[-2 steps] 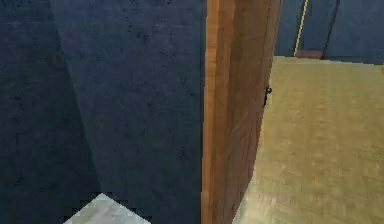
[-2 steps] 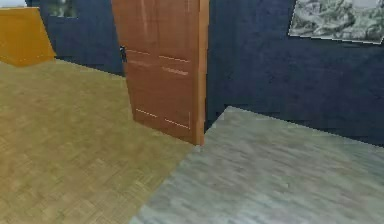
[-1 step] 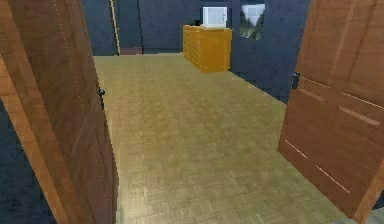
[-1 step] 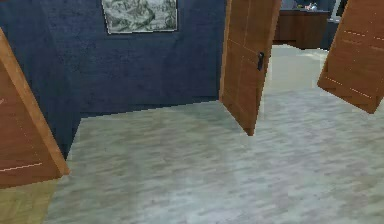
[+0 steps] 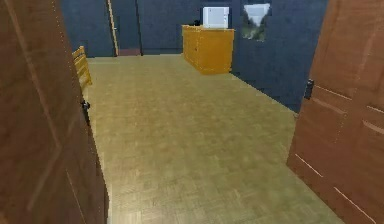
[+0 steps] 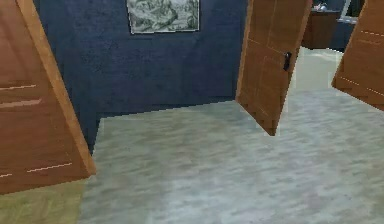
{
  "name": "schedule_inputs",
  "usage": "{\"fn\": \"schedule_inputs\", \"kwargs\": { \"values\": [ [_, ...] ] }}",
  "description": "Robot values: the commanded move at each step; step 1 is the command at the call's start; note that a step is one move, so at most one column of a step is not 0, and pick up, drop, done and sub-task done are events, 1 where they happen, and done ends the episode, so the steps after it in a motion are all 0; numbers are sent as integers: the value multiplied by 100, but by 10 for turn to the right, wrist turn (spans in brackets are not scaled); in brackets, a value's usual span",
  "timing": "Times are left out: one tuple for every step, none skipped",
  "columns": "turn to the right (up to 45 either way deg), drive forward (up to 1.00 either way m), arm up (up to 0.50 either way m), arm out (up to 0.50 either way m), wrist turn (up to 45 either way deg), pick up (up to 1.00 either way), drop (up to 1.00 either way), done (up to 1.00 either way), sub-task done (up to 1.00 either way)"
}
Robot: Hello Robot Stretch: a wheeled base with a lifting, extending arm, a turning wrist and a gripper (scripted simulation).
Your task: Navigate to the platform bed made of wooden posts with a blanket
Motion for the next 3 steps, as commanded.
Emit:
{"fn": "schedule_inputs", "kwargs": {
  "values": [
    [60,0,0,0,0,0,0,0,0],
    [0,100,0,0,0,0,0,0,0],
    [60,0,0,0,0,0,0,0,0]
  ]
}}
